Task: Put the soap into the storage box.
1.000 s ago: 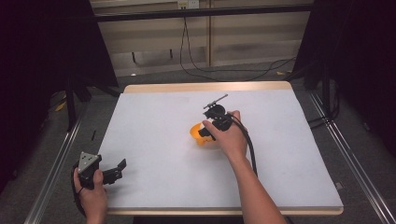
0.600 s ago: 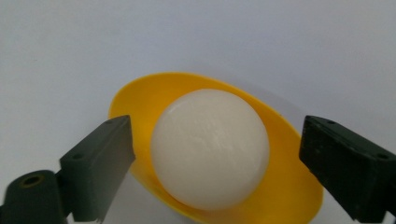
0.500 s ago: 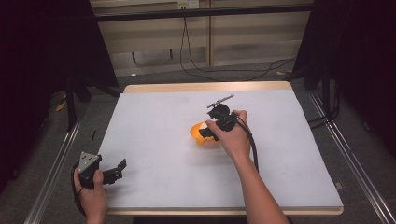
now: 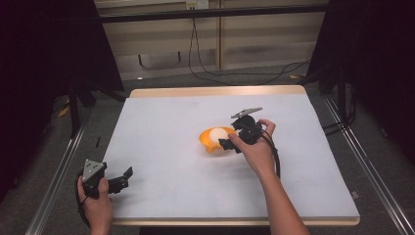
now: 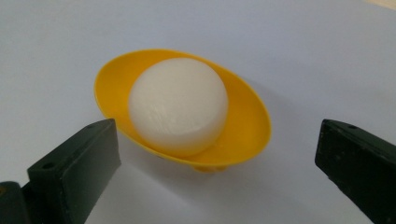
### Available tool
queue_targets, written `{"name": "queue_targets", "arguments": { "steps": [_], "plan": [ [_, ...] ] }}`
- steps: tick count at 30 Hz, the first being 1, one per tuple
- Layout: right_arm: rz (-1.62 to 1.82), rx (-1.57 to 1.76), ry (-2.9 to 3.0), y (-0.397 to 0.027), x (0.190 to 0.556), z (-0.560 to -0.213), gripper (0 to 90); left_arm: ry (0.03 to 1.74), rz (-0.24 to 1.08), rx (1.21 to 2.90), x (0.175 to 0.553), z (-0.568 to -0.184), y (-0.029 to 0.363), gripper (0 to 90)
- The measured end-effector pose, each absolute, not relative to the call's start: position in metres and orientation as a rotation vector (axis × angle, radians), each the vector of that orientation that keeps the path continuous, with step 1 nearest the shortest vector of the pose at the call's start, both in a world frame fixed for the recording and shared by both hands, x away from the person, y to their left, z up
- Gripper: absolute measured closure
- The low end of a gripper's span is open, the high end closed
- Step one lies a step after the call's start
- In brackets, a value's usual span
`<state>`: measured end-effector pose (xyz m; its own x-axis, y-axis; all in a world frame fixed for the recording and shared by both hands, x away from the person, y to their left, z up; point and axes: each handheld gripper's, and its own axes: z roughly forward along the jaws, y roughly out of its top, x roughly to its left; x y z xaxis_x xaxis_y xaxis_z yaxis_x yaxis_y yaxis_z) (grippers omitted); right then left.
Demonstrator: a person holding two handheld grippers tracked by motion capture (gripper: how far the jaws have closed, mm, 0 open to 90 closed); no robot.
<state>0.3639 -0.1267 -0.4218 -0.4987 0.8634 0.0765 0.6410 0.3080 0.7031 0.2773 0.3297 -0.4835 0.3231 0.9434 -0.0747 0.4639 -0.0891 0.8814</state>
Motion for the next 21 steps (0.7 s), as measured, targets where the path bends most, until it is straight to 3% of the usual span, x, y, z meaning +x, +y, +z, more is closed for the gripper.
{"name": "queue_targets", "arguments": {
  "steps": [21],
  "plan": [
    [0.954, 1.43, 2.201, -0.181, 0.335, -0.435, 0.0, 1.279, 0.686, 1.697, 0.277, -0.484, 0.329, 0.0]
  ]
}}
